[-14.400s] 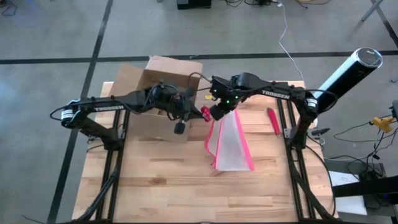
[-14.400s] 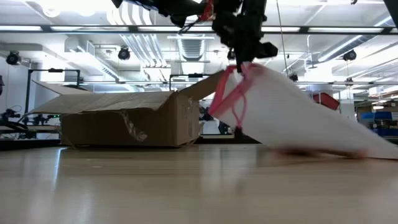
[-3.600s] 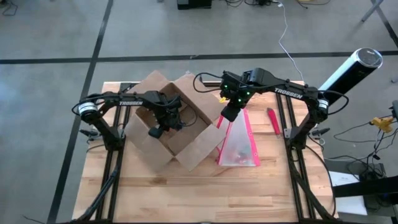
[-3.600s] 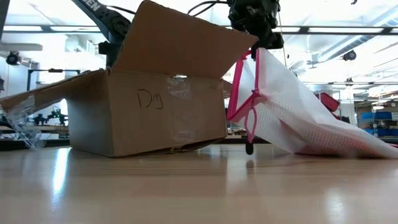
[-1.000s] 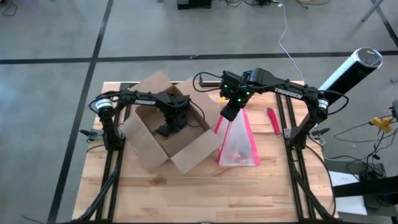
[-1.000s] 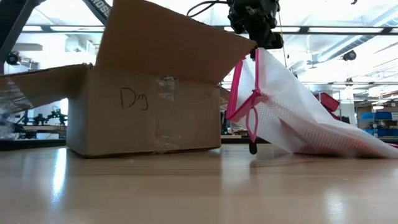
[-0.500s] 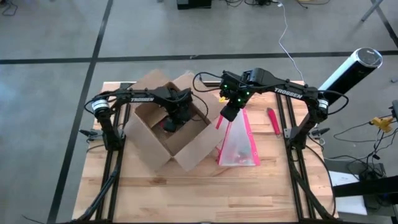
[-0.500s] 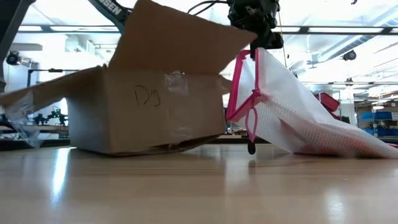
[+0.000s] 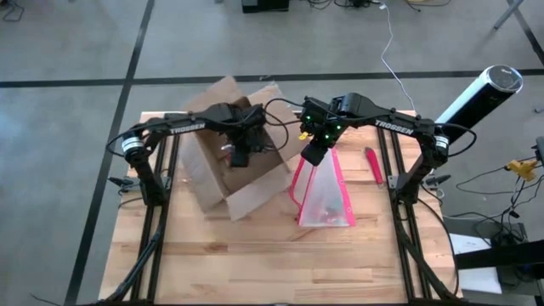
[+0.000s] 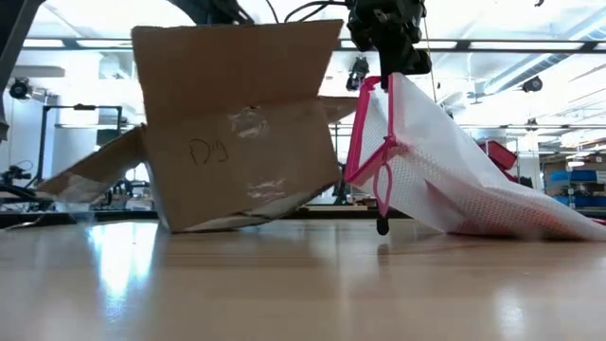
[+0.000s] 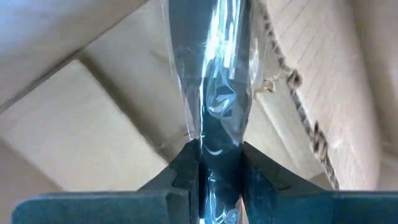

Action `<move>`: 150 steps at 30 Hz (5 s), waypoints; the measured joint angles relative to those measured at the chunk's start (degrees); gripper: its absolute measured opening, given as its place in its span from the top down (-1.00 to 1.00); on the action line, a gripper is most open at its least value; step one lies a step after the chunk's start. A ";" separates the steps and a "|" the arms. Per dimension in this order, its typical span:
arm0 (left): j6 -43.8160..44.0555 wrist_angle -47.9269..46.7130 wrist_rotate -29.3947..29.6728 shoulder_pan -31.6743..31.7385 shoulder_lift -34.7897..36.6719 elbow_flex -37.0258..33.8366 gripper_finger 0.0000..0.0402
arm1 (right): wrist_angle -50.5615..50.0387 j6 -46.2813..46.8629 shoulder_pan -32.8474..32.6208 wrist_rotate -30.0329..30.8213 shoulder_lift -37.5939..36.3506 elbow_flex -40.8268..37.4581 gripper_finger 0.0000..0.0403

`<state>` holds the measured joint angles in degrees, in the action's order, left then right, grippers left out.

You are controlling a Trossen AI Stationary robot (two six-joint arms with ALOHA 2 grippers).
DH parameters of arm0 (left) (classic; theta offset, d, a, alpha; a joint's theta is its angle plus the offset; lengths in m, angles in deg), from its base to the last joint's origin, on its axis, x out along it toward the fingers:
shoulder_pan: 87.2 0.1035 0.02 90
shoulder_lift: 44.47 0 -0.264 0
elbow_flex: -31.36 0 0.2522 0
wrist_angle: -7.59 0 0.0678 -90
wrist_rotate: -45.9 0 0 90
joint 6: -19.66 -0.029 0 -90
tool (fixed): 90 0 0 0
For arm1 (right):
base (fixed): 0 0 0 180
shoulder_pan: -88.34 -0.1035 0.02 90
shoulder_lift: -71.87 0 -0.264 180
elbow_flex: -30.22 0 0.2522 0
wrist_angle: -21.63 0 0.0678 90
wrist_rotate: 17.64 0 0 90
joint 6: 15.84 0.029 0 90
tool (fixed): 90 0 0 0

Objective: Unpack boxes
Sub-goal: Put the black ball pen bag into the zip bag

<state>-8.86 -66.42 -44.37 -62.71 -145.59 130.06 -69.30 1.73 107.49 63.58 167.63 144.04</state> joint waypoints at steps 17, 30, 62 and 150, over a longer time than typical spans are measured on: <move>2.01 -5.56 7.10 -0.02 2.54 4.40 0.67 | -0.50 -0.05 0.00 0.44 0.00 0.02 1.00; 2.06 -5.26 7.29 -0.02 7.35 4.40 0.67 | -0.52 0.74 0.00 0.44 0.00 0.02 1.00; -4.36 8.70 10.29 -12.22 11.29 8.23 0.66 | -3.20 1.96 -0.15 1.46 -0.15 0.02 1.00; -2.00 51.81 -6.79 -16.96 10.23 9.89 0.65 | 8.74 11.31 -0.76 0.87 -22.06 0.00 1.00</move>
<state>-10.87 -14.60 -51.15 -79.67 -135.36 139.95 -60.56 13.03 106.73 64.45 145.57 144.04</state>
